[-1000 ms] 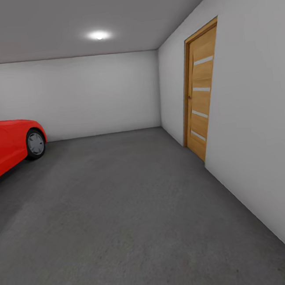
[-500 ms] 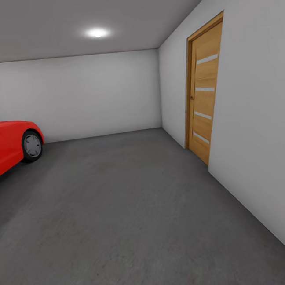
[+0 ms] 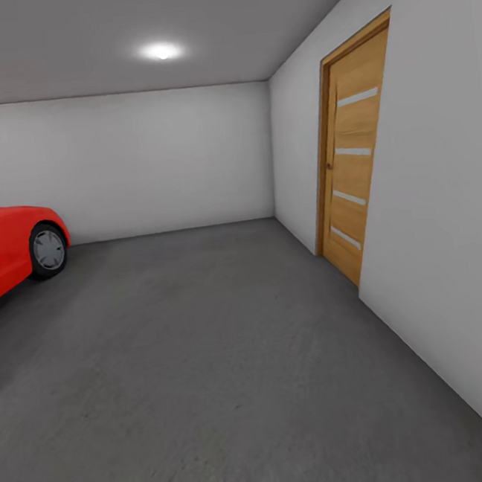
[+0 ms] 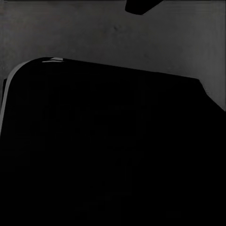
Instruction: Move the two storage containers from the living room to the garage. In the garage, place one container on the floor and stack the other container on top of it (either order is fine).
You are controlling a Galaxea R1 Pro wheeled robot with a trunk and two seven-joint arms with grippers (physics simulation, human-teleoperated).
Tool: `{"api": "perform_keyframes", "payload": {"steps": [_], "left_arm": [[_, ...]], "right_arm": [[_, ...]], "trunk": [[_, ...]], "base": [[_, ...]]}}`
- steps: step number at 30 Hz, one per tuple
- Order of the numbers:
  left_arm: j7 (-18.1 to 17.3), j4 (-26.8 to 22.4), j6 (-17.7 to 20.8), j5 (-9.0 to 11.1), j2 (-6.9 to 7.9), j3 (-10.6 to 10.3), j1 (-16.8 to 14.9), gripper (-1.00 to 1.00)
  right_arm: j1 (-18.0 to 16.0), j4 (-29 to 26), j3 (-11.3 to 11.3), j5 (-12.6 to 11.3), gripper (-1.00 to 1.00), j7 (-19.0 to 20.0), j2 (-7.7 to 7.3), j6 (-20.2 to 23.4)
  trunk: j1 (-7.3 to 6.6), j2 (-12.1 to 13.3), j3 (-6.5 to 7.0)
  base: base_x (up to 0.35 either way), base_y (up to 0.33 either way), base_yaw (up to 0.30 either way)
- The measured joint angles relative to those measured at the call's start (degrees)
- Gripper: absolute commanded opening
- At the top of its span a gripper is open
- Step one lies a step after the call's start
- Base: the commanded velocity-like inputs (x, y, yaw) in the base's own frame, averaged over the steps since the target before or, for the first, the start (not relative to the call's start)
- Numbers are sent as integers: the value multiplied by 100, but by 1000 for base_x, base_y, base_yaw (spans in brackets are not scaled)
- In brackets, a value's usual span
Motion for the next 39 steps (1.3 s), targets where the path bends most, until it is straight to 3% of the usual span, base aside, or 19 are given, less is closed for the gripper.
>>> {"api": "perform_keyframes", "payload": {"steps": [39], "left_arm": [[-24, 6, -32, -79, -24, -48, 0, 100]], "right_arm": [[-1, 0, 10, 2, 100, 0, 0, -1]], "trunk": [[0, 0, 0]], "base": [[323, 71, 0]]}}
